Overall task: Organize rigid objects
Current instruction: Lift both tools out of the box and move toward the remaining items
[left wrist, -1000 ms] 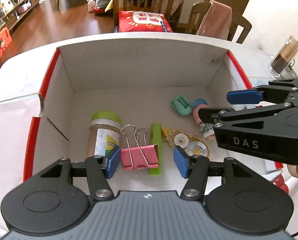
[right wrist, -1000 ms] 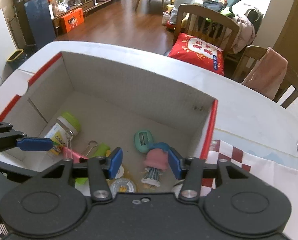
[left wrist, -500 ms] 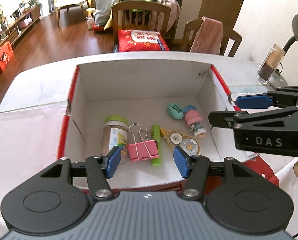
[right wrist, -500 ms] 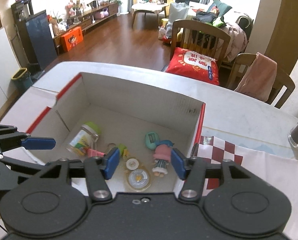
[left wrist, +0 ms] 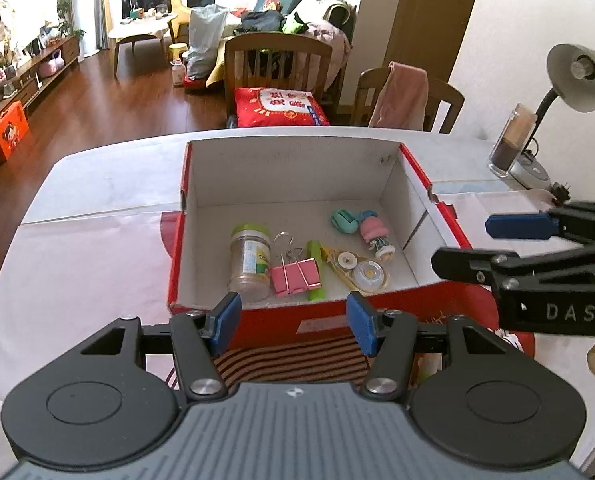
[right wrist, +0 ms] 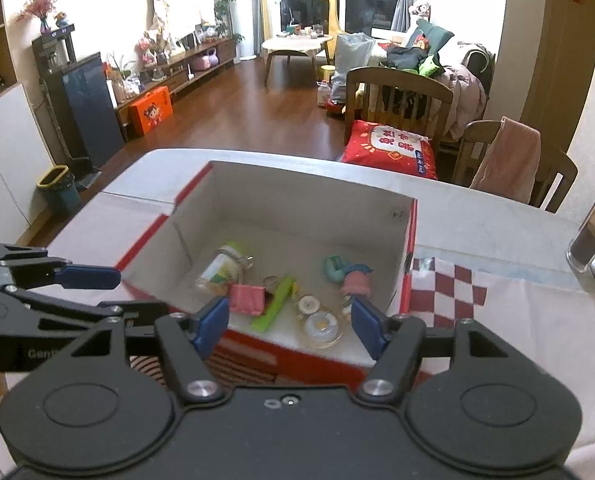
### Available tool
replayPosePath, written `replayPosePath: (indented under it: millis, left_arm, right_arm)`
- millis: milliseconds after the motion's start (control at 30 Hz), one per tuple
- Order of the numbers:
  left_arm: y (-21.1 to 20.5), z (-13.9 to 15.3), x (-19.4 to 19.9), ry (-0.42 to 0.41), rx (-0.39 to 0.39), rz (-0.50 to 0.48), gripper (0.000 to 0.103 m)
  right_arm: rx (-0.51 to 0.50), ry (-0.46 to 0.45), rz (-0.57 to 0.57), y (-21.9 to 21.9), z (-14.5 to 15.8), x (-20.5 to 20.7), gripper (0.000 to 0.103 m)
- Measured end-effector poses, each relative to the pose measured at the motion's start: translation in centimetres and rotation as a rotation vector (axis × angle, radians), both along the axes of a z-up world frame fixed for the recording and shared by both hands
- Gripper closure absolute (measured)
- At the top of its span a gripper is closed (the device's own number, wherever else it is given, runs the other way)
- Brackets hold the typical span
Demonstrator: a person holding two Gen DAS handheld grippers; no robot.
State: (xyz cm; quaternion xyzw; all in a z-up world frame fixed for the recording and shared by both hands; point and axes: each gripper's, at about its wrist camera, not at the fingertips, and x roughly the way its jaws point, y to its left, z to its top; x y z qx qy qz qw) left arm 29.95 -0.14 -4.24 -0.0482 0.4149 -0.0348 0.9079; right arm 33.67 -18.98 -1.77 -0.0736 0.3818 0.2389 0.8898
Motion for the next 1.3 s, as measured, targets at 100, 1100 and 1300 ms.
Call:
replayPosePath:
  millis: [100,1100,1300]
  left_arm:
    - [0.5,0.4,-1.6,-0.021,0.0,-0.002,0.034]
    - [-0.7,-5.9,-10.3,-0.015,0.064,-0.002,0.02]
    - [-1.5,-8.5,-10.0,0.037,0.083,-0.035,0.02]
  right_arm:
    - [0.032,-0.001,-0.007,-0.4,0.0,-1.8,0.035]
    - [0.047,0.042,0.009,0.4,-8.1,-15.2,0.001]
    - [0.017,0.09,-0.025,0.9,-10.8,-15.4,0.001]
